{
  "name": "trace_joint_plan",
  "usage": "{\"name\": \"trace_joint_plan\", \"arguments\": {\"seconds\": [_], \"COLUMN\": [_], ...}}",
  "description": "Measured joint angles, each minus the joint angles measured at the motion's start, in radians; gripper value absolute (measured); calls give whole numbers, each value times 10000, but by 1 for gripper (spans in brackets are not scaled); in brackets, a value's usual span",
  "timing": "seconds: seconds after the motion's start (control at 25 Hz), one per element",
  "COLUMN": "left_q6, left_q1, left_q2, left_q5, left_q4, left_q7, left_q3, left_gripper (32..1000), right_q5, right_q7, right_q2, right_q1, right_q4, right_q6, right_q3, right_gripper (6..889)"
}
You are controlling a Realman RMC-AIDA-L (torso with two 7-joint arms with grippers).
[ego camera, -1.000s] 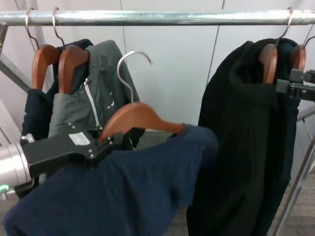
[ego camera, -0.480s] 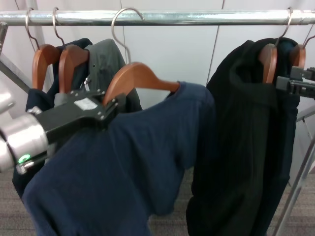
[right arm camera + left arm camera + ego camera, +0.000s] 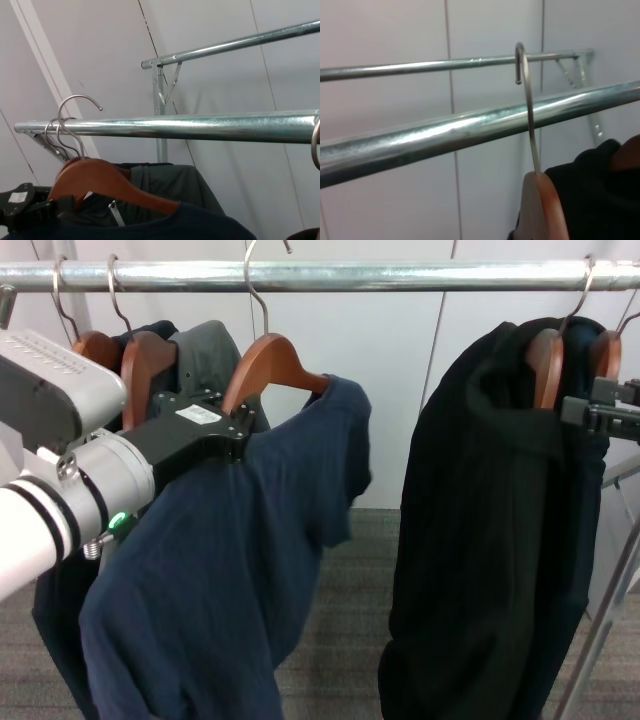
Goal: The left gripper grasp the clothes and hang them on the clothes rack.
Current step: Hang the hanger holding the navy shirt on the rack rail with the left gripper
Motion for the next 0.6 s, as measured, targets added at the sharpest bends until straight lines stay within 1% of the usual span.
{"name": "trace_joint_plan", "arguments": {"seconds": [0.12, 0.16, 0.2, 0.24, 0.28, 0.4, 0.44, 0.48, 0.52, 0.6], "left_q6": [-496, -565, -736, -886, -1100, -1568, -1686, -1686, -1847, -1881], "left_q1": [-187, -228, -306, -374, -457, -655, -729, -729, -1009, -1144], "left_q2": [-16, -23, -31, -38, -42, -46, -45, -45, -44, -46], "left_q5": [1004, 1147, 1308, 1390, 1424, 1434, 1437, 1437, 1440, 1421], "left_q4": [9, -10, -57, -94, -135, -195, -238, -238, -516, -706], "left_q7": [-1125, -1273, -1495, -1610, -1659, -1673, -1676, -1676, -1682, -1684], "left_q3": [117, 139, 211, 278, 382, 600, 662, 662, 730, 738], "left_gripper": [170, 170, 170, 170, 170, 170, 170, 170, 170, 170], "right_q5": [7, 17, 19, 21, 22, 25, 28, 32, 37, 44], "right_q7": [0, 0, 0, 0, 0, 0, 0, 0, 0, 0], "right_q2": [0, 0, 0, 0, 0, 0, 0, 0, 0, 0], "right_q1": [-1, 0, 0, 0, 0, -1, 0, -1, 0, 0], "right_q4": [11, 12, 13, 14, 14, 13, 14, 17, 22, 29], "right_q6": [10, 10, 10, 10, 10, 10, 10, 10, 10, 10], "right_q3": [0, 0, 0, 0, 0, 0, 0, 0, 0, 0], "right_gripper": [819, 819, 818, 818, 818, 818, 818, 818, 818, 818]}}
